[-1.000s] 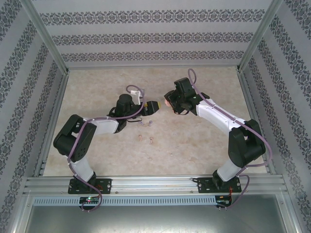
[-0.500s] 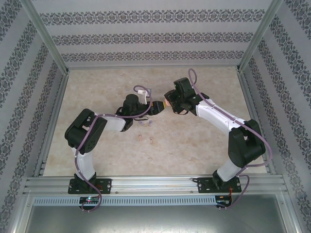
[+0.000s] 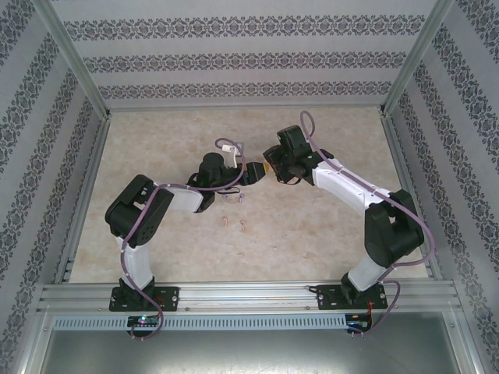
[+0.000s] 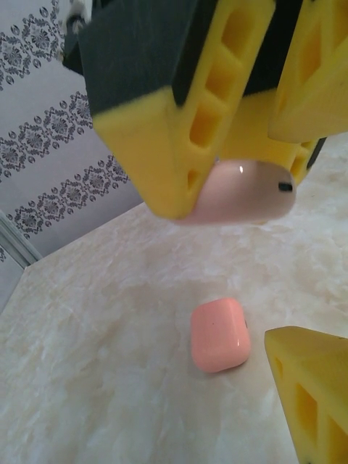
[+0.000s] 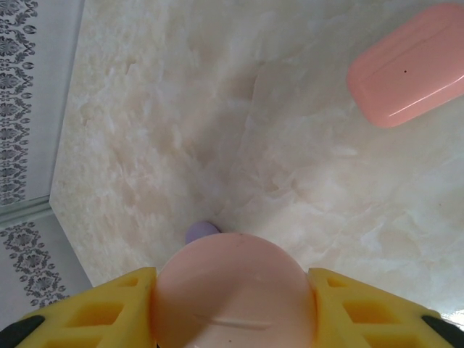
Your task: Insert the wireless bluetooth earbuds into the charging case
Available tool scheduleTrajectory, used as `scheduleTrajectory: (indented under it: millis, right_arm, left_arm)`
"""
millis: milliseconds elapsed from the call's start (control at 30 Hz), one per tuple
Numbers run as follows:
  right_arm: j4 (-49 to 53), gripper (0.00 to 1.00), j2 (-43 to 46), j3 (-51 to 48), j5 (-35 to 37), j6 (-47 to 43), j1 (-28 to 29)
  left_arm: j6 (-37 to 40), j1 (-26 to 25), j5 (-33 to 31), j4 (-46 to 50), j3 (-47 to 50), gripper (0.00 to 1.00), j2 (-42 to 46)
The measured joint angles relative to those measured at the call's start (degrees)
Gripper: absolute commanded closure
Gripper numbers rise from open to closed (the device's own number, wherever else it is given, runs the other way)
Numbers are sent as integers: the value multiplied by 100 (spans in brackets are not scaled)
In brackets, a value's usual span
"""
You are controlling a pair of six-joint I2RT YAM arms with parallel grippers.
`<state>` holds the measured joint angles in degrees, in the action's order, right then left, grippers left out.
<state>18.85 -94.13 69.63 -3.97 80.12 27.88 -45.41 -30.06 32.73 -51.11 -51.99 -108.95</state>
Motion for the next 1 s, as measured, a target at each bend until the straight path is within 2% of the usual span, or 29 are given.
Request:
scheduleTrajectory:
  millis: [333, 1000]
  right_arm:
    - [-2, 59, -26, 22, -74, 59, 2]
    - [-92, 59, -136, 190, -153, 107, 192]
  left_arm:
    - [-4, -24, -37, -92, 2, 38, 85]
    - [-66, -26, -37, -358, 0, 63, -20]
